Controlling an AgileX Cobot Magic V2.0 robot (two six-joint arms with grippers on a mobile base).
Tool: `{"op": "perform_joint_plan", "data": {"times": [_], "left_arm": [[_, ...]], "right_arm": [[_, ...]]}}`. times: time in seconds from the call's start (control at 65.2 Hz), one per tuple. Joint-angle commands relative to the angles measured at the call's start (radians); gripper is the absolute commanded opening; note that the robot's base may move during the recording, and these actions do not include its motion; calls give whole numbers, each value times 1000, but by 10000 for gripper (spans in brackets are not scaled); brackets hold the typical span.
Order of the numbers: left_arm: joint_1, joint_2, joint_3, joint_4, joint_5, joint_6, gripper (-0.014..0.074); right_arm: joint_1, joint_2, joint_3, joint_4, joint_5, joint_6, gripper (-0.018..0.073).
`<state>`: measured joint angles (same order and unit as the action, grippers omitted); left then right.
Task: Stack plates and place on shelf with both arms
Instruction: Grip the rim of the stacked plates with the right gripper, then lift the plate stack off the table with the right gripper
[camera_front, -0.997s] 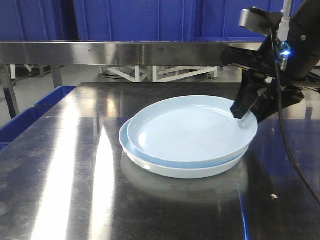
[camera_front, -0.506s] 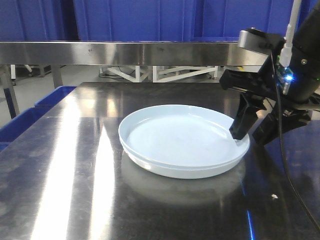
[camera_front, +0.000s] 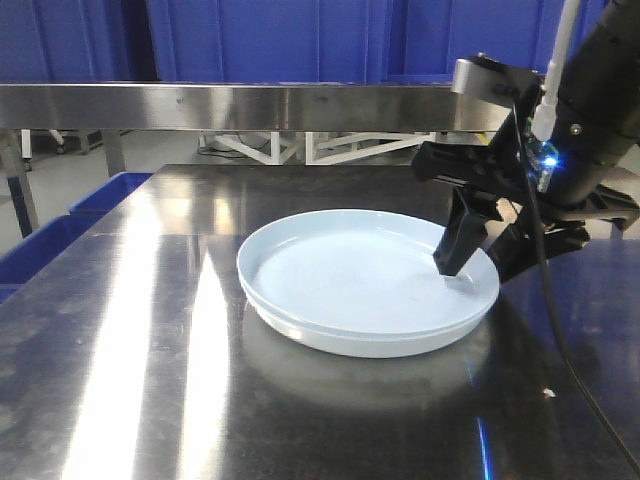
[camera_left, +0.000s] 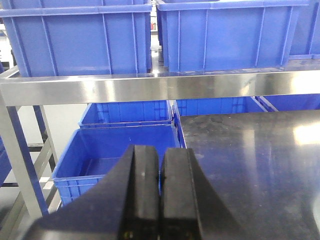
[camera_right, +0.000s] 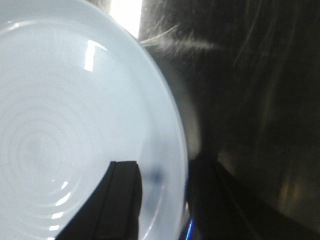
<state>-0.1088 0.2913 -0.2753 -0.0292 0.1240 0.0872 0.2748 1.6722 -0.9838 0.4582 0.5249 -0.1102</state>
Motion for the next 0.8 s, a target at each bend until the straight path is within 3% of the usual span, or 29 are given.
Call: {"op": "perform_joint_plan", "data": {"times": [0.0,0.246,0.491,0.783], "left_arm": [[1,5,-34,-9,-85,-7,82],[1,5,-34,-9,-85,-7,82],[1,5,-34,-9,-85,-7,82],[1,5,-34,-9,-85,-7,82]], "right_arm": [[4,-21,-17,18,-10,3,331],[4,-33,-17,18,-11,3,39],[-12,-169,50,-51,-144,3,58],[-116,-438,245,-271,-485,3,58]]}}
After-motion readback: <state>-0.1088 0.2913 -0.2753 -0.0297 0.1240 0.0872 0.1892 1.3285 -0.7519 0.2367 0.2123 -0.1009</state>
